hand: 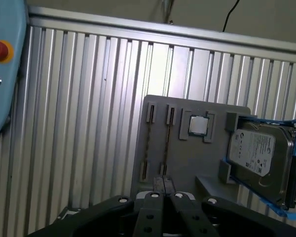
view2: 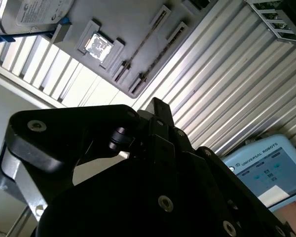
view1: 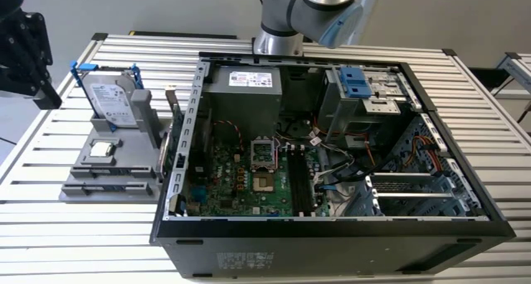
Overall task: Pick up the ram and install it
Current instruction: 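Pick up the ram and move it above insertion slot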
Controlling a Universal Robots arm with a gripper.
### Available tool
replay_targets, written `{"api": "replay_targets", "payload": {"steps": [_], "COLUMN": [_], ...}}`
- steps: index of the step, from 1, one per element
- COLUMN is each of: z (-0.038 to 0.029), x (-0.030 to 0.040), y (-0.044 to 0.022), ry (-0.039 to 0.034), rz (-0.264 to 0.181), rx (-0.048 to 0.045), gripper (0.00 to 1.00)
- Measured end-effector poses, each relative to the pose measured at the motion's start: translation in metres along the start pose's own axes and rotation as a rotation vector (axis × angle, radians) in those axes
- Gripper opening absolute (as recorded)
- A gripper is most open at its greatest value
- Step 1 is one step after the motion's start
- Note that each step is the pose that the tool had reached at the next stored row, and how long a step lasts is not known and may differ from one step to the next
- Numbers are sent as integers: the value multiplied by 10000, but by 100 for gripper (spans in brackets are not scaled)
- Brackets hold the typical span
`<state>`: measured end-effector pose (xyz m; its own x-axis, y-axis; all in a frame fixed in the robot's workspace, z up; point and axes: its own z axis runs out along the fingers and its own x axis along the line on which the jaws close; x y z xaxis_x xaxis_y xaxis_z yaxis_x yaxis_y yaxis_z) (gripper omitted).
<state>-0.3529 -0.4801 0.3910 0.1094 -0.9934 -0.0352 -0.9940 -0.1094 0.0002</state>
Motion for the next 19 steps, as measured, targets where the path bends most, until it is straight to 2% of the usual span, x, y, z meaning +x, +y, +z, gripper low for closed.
{"api": "replay_targets", "payload": {"steps": [8,9,19], "z": [0,0,0], "x": [0,0,0], "y": [0,0,0], "ry": [0,0,0], "rz": [-2,-3,-4], "rx": [0,0,0], "gripper": [0,100,100]}}
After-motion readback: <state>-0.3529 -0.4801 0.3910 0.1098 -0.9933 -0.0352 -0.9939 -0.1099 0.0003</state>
